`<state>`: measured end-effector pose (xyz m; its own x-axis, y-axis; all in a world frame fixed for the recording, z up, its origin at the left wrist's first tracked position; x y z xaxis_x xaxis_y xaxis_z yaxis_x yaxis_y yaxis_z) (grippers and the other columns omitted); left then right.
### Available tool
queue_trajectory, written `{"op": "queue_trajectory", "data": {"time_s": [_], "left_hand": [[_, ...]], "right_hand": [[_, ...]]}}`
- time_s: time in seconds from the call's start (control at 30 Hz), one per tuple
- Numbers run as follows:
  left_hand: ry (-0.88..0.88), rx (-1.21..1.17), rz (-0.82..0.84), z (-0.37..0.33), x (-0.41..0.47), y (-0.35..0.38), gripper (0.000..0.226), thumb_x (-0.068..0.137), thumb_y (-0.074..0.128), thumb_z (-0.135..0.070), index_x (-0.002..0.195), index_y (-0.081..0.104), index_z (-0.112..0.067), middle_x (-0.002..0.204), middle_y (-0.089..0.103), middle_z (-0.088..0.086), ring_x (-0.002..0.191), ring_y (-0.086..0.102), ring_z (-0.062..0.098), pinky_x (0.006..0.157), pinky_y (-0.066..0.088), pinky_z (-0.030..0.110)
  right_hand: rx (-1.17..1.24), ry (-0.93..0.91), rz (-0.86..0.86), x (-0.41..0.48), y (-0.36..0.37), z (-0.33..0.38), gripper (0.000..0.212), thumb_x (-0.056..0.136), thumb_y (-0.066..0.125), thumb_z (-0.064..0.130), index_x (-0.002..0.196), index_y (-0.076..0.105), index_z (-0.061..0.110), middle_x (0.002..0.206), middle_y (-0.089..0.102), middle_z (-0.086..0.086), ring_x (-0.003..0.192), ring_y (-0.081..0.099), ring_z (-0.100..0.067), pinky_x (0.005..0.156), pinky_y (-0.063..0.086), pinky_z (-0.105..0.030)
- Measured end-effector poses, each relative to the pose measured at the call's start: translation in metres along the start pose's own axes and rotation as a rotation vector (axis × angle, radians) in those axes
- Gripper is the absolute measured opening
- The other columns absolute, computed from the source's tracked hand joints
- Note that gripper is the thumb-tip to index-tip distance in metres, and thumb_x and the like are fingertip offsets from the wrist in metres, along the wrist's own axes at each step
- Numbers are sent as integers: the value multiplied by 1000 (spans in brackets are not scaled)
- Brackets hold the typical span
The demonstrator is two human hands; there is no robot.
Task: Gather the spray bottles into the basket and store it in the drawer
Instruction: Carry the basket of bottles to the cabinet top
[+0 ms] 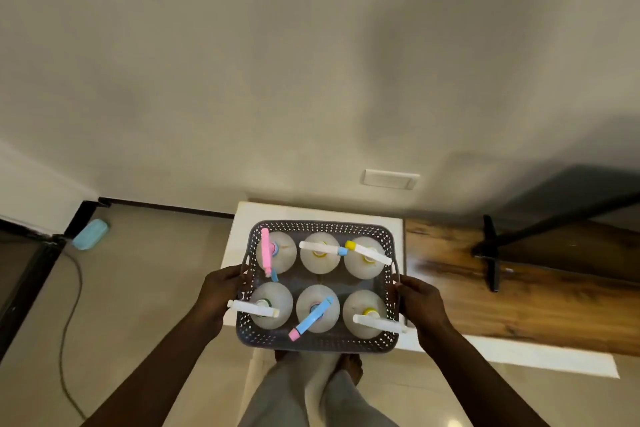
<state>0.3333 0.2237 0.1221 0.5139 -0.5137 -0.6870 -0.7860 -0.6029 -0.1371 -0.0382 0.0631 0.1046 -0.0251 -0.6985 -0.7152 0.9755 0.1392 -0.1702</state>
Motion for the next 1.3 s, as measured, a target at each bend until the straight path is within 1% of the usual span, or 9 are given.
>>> {"op": "queue_trajectory", "data": {"time_s": [0.13,0.23,0.4,0.5,0.63,0.87,0.97,1.1,1.3], "left_hand": [[-67,26,38,14,47,13,34,94,66,4,81,87,-19,97,81,14,90,70,29,82,57,36],[-90,77,50,24,81,20,36,93,65,4,83,87,-23,91,83,3,87,73,22,80,57,34],[-124,121,63,43,129,32,31,93,61,7,96,83,-16,91,83,2,91,73,25,76,56,32],[-138,156,85,54,152,37,28,94,61,5,108,81,-8,103,82,11,98,74,28,77,56,32],[-172,168,75,66,177,43,24,94,64,4,101,81,-12,96,82,6,96,74,27,81,58,32],[-204,227,125,77,205,52,26,96,61,6,97,79,-13,102,79,15,101,71,32,101,56,47],[-216,255,135,80,210,55,23,97,60,5,99,77,-10,103,77,18,102,70,34,102,55,49],[-235,265,125,86,215,55,22,96,61,5,112,75,-1,113,75,25,107,69,38,106,54,52],[-248,238,132,94,219,52,20,97,63,2,100,76,-12,105,76,17,101,69,32,97,56,45]], "right_hand": [[4,62,-62,35,14,-13,23,97,60,-8,108,79,-1,102,77,-31,83,63,-30,82,54,-45],[11,116,-100,64,23,-27,23,95,63,-9,110,79,-1,99,76,-27,84,64,-30,84,55,-45],[-34,166,-129,106,37,-49,23,95,67,-7,113,78,0,87,74,-14,74,65,-23,73,56,-35],[-34,212,-120,128,43,-61,28,95,66,-8,120,76,-2,97,75,-19,84,65,-28,85,57,-45],[-22,266,-105,152,50,-72,33,96,66,-8,128,72,-2,118,74,-30,96,66,-32,102,55,-55],[-30,267,-96,175,54,-81,36,94,69,-7,130,71,-1,121,73,-29,98,65,-31,105,55,-53],[-27,272,-89,181,56,-83,35,94,71,-5,129,71,0,116,73,-25,97,65,-30,105,55,-54],[-27,267,-87,185,59,-87,26,93,71,-4,115,75,9,121,74,-25,98,67,-30,103,56,-52],[-62,267,-84,196,62,-101,40,96,69,-1,135,69,3,129,71,-26,102,66,-30,107,55,-56]]}}
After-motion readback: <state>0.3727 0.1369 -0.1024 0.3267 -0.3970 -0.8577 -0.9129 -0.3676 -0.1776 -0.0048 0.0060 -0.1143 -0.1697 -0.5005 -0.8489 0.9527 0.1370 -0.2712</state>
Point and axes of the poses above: each hand's wrist, its own x-axis towards the middle knuckle, its own y-axis out of the palm, z = x × y, the point moved 6 cm from there along x, towards the middle knuckle
